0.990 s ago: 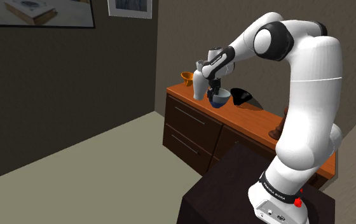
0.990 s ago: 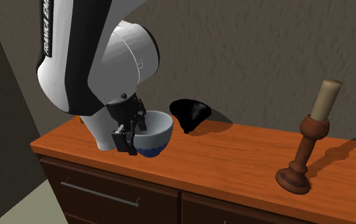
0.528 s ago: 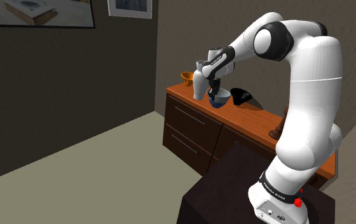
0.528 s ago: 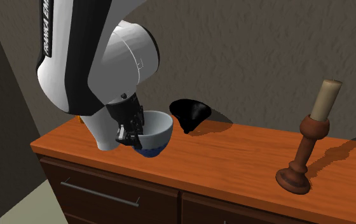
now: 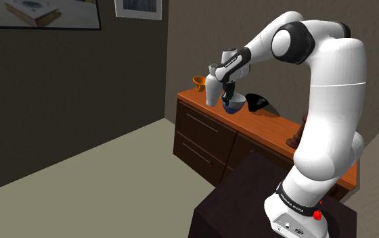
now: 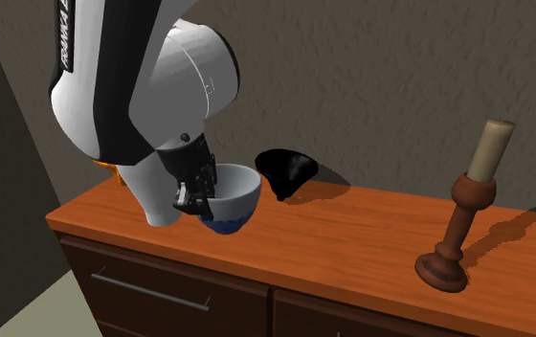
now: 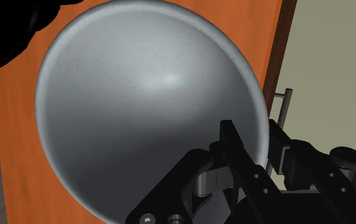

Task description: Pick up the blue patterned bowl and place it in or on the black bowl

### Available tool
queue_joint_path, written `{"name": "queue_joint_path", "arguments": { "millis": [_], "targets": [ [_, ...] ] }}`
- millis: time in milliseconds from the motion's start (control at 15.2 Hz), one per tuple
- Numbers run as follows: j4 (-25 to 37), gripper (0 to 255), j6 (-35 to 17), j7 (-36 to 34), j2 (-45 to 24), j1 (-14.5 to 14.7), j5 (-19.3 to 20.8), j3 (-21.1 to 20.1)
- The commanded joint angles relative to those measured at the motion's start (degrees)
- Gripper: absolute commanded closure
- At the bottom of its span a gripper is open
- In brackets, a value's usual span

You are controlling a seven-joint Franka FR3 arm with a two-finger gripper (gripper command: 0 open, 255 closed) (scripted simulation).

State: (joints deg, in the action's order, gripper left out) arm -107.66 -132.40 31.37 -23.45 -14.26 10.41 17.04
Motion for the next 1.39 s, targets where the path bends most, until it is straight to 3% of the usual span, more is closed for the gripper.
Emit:
{"name": "queue_joint_path", "arguments": {
  "millis": [0, 1320],
  "targets": [
    [0.43, 255, 1.2, 0.23, 0.88, 0.06, 0.07, 0.08],
    [7.01, 255, 14.23, 2.34, 7.67, 0.79, 0.54, 0.49]
  ]
}}
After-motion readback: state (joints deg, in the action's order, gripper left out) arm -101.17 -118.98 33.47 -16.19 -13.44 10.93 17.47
